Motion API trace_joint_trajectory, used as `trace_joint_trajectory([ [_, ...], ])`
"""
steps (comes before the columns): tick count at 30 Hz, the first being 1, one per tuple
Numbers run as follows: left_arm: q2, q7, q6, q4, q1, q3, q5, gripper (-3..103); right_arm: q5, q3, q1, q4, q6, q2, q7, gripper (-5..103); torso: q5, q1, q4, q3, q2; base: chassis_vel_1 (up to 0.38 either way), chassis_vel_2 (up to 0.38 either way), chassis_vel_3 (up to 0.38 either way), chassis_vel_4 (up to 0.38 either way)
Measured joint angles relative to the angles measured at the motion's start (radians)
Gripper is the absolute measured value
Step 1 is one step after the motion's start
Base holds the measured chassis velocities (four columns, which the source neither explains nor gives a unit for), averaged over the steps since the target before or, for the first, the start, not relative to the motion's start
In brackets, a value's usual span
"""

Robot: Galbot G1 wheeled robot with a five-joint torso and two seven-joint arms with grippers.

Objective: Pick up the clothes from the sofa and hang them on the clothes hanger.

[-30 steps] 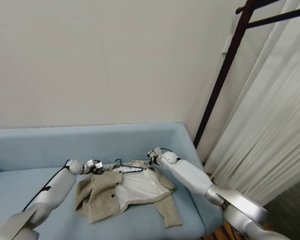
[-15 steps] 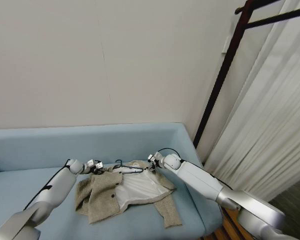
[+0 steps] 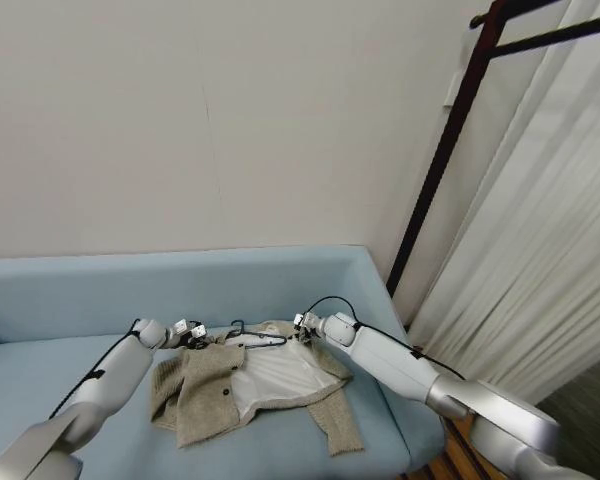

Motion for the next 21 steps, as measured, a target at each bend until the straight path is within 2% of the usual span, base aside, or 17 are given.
trace_joint_trajectory([
  [6,-0.006,0.002,-0.001,0.0,0.004,0.0,0.0,12,-0.021,-0.003,0.003,-0.038,0.042,0.027,0.019,88,-0.0001,0.0,-0.0001,0.0,0.0,0.0,0.0,0.0,0.0],
  [9,-0.006,0.006,-0.001,-0.007,0.01,0.0,0.0,12,-0.047,-0.005,0.004,-0.073,0.073,0.056,0.029,80,-0.0001,0.0,-0.0001,0.0,0.0,0.0,0.0,0.0,0.0],
  [11,-0.006,0.008,-0.001,-0.008,0.01,0.0,0.0,12,-0.058,-0.006,0.004,-0.082,0.08,0.062,0.029,80,-0.0001,0.0,0.0,0.0,0.0,0.0,0.0,0.0,0.0],
  [14,-0.003,0.012,-0.001,-0.011,0.012,0.0,-0.001,12,-0.086,-0.008,0.005,-0.119,0.11,0.087,0.026,66,-0.0001,0.0,-0.0002,0.0,0.0,0.0,0.0,0.0,0.0],
  [17,-0.001,0.013,-0.001,-0.012,0.012,-0.001,-0.002,12,-0.087,-0.008,0.005,-0.139,0.124,0.1,0.029,61,-0.0002,0.0,-0.0002,0.0,0.0,0.0,0.0,0.0,0.0],
  [18,0.0,0.013,-0.001,-0.012,0.013,-0.001,-0.003,12,-0.087,-0.008,0.005,-0.153,0.135,0.108,0.033,50,-0.0002,0.0,-0.0002,0.0,0.0,0.0,0.0,0.0,0.0],
  [21,0.001,0.013,-0.001,-0.012,0.014,-0.002,-0.003,12,-0.082,-0.006,0.005,-0.17,0.151,0.118,0.044,45,-0.0002,0.0,-0.0002,0.0,0.0,0.0,0.0,0.0,0.0],
])
